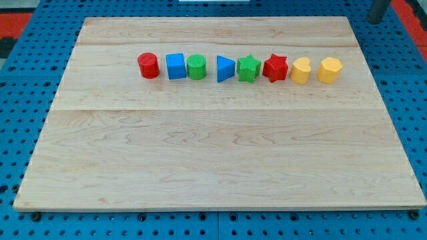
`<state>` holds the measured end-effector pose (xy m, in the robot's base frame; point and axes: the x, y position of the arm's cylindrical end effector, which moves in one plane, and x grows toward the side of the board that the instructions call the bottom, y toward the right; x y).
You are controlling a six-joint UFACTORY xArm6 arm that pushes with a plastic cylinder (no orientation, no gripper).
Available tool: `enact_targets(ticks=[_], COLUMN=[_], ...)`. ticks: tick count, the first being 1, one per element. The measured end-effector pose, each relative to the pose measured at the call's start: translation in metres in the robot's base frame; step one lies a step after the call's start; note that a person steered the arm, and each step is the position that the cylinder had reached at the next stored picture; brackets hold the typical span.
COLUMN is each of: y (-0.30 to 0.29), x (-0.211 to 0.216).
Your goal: Point your arm to yellow hexagon
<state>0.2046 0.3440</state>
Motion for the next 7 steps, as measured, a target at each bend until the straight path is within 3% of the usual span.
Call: enact_targets(ticks=[7], y=[-0.001], x=[0.019])
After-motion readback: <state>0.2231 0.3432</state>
